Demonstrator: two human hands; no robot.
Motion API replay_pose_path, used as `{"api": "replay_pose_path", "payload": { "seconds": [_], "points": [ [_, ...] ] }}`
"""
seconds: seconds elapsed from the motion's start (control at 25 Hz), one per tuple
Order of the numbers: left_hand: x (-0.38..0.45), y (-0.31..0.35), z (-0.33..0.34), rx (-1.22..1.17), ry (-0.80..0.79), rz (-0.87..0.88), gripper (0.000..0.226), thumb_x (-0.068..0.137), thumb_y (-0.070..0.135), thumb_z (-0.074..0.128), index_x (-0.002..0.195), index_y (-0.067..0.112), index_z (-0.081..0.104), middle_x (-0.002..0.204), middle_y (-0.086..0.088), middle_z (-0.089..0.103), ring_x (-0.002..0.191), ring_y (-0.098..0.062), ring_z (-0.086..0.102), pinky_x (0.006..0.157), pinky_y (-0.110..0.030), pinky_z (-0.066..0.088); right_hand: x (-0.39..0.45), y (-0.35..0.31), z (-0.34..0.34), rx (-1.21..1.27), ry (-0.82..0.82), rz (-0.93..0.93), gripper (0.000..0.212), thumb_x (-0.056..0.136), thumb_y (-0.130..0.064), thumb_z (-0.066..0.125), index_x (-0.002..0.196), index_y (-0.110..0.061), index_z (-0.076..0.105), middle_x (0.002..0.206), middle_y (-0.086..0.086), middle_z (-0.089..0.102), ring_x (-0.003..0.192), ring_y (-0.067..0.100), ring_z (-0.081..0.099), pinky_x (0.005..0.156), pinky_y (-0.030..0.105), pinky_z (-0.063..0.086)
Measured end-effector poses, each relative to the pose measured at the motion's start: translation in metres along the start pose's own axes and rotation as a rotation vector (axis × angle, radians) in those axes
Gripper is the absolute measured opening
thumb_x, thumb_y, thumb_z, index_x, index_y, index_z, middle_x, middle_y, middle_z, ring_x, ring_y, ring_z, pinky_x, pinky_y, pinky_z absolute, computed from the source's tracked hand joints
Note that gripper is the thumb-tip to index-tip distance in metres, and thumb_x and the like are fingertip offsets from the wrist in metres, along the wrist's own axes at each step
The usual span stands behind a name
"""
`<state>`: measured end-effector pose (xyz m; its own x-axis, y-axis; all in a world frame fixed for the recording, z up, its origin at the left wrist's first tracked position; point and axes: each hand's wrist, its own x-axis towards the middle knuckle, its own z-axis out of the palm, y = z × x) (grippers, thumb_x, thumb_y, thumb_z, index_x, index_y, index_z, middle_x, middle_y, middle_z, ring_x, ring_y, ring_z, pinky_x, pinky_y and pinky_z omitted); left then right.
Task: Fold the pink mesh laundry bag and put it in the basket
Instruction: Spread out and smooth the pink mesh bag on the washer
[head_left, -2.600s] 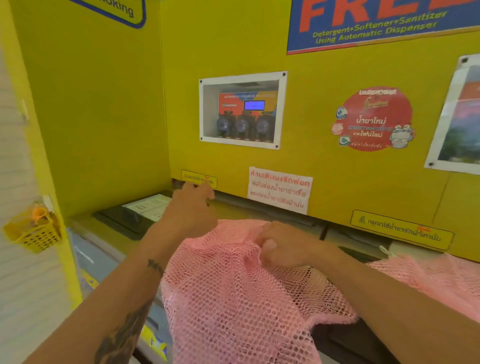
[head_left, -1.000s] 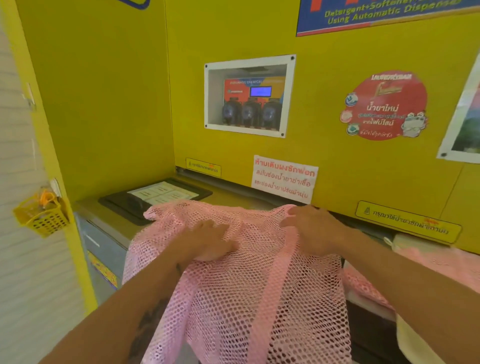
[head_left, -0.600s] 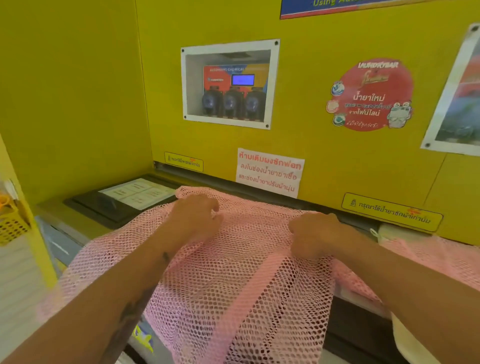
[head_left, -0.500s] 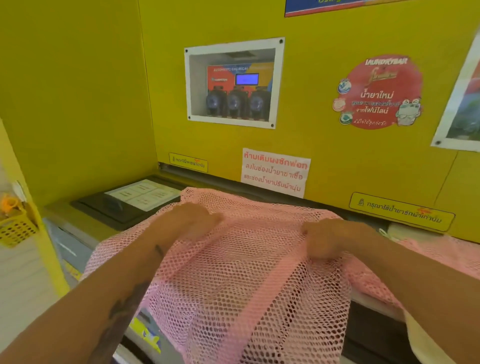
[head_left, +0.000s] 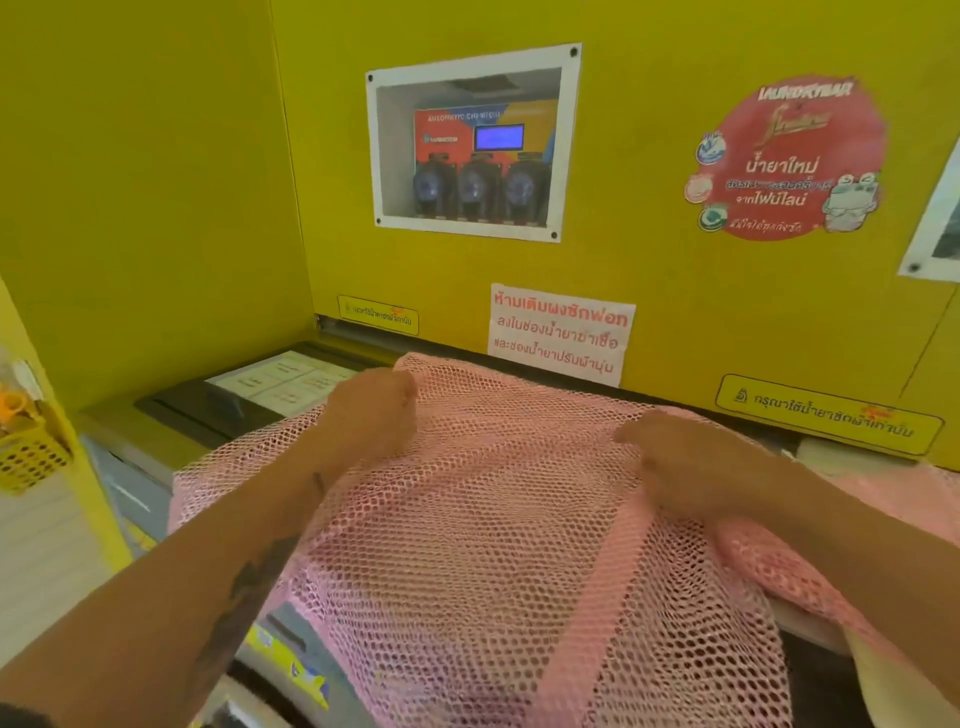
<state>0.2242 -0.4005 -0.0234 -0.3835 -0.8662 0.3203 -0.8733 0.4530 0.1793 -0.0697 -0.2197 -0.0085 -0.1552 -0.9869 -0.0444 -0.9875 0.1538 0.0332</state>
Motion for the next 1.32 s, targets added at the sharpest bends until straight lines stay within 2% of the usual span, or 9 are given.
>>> {"api": "replay_pose_path", "payload": {
  "seconds": [0.08,0.2,0.28,0.48,0.68,0.88,1.08,1.24,1.32],
  "points": [
    [-0.005,0.013,0.003,0.076,-0.242,0.003,0.066,0.088,0.065,0.029,0.123,0.02,0.062,0.135,-0.011,0.058,0.116,-0.027,0.055,0.1,-0.046,0.042,-0.002,-0.016,0.008,0.212,-0.218,-0.092,0.065,0.097,-0.054,0.043,0.155,-0.036,0.02,0.164,0.003,0.018,0.149,0.026,0.019,0.119,0.044,0.019],
    [-0.023,0.032,0.015,0.118,-0.508,-0.037,0.098,0.072,0.086,0.014,0.15,0.028,0.029,0.16,-0.014,0.022,0.145,-0.04,0.019,0.115,-0.061,0.018,0.0,-0.014,0.01,0.121,-0.331,-0.077,0.078,0.095,-0.062,0.042,0.157,-0.036,0.005,0.167,0.003,-0.002,0.153,0.024,-0.003,0.121,0.046,0.004],
    [-0.022,0.034,0.023,0.034,-0.427,-0.038,0.083,0.084,0.076,0.021,0.151,0.027,0.026,0.16,-0.014,0.019,0.145,-0.039,0.02,0.116,-0.058,0.019,0.002,-0.006,0.0,0.08,-0.337,-0.068,0.077,0.098,-0.052,0.047,0.159,-0.03,0.005,0.167,0.005,0.001,0.153,0.023,-0.001,0.12,0.041,0.005],
    [-0.026,0.028,0.021,-0.071,0.002,0.02,0.05,0.094,0.044,0.039,0.137,0.022,0.049,0.144,-0.009,0.047,0.127,-0.029,0.046,0.106,-0.046,0.037,-0.003,-0.015,-0.004,0.04,-0.31,-0.124,0.081,0.095,-0.049,0.051,0.158,-0.03,0.004,0.167,0.007,-0.001,0.153,0.027,0.005,0.123,0.044,0.011],
    [-0.063,0.022,0.023,0.103,-0.302,-0.012,0.066,0.089,0.067,0.023,0.146,0.034,0.033,0.154,-0.01,0.033,0.138,-0.034,0.032,0.111,-0.058,0.026,-0.02,-0.017,0.001,-0.023,-0.417,-0.157,0.085,0.092,-0.061,0.046,0.156,-0.038,-0.005,0.167,0.006,-0.008,0.153,0.029,0.0,0.122,0.05,0.006],
    [-0.091,0.046,-0.012,0.051,0.006,-0.022,0.045,0.096,0.043,0.041,0.133,0.022,0.053,0.144,-0.006,0.048,0.129,-0.026,0.045,0.106,-0.05,0.039,-0.041,0.0,-0.016,0.16,-0.193,-0.274,0.07,0.095,-0.051,0.053,0.155,-0.032,0.022,0.166,-0.001,0.015,0.151,0.02,0.015,0.12,0.037,0.014],
    [-0.114,0.168,-0.046,-0.284,0.141,0.184,0.03,0.093,0.027,0.055,0.122,0.022,0.062,0.124,0.001,0.062,0.11,-0.018,0.056,0.094,-0.034,0.045,-0.087,0.081,-0.066,0.169,-0.125,-0.164,0.066,0.094,-0.047,0.058,0.153,-0.03,0.031,0.162,-0.004,0.027,0.145,0.02,0.03,0.114,0.032,0.028],
    [-0.147,0.282,-0.039,-0.412,0.042,0.329,0.033,0.085,0.04,0.053,0.116,0.035,0.061,0.11,0.011,0.062,0.095,-0.008,0.06,0.079,-0.03,0.049,-0.127,0.163,-0.091,0.01,-0.232,0.006,0.063,0.094,-0.037,0.062,0.15,-0.022,0.037,0.155,0.002,0.037,0.136,0.03,0.041,0.108,0.044,0.04],
    [-0.153,0.321,-0.026,-0.405,-0.064,0.282,0.041,0.086,0.044,0.052,0.126,0.039,0.055,0.124,0.009,0.058,0.107,-0.013,0.06,0.085,-0.033,0.051,-0.144,0.188,-0.084,-0.084,-0.278,0.026,0.061,0.095,-0.03,0.061,0.15,-0.017,0.038,0.155,0.005,0.037,0.138,0.032,0.04,0.109,0.047,0.039]
  ]
}}
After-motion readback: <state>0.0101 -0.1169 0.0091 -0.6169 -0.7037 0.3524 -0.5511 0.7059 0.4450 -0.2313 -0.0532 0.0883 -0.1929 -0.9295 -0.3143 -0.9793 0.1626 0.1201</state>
